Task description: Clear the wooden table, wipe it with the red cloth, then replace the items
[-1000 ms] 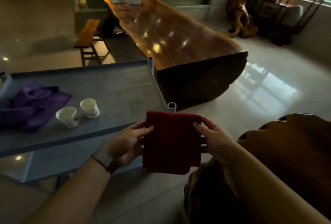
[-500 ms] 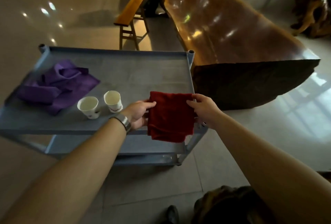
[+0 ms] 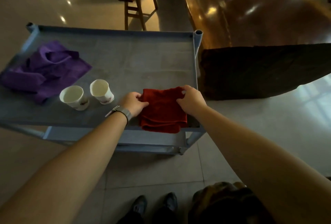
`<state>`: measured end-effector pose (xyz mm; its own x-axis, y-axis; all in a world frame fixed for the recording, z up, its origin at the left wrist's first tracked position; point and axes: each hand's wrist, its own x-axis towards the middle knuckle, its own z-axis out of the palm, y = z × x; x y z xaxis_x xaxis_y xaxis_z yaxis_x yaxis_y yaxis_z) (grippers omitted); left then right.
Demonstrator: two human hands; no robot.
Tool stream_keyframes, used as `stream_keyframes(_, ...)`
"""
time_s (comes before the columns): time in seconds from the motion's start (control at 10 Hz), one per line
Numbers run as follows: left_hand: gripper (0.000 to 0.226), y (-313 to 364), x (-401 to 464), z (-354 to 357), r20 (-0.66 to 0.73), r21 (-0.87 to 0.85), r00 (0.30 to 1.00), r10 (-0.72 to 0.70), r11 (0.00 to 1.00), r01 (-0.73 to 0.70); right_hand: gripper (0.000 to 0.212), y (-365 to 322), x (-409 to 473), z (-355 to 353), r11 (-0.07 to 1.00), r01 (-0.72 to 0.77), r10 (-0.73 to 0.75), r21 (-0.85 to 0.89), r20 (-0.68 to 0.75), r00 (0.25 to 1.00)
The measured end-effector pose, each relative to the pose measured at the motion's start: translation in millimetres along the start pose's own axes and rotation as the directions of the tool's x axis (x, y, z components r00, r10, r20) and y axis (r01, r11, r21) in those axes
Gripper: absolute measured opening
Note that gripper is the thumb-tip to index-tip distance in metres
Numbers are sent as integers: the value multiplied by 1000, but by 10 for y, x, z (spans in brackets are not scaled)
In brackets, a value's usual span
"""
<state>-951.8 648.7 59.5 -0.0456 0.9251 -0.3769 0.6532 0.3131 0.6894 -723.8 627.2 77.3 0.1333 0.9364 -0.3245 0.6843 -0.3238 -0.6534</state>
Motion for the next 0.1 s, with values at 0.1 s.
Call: stream_keyframes(0.1,40,24,-18,-15,-48,40,997,53,998,-52,53,-42,-108,-37,996,31,-36,-78,-66,997)
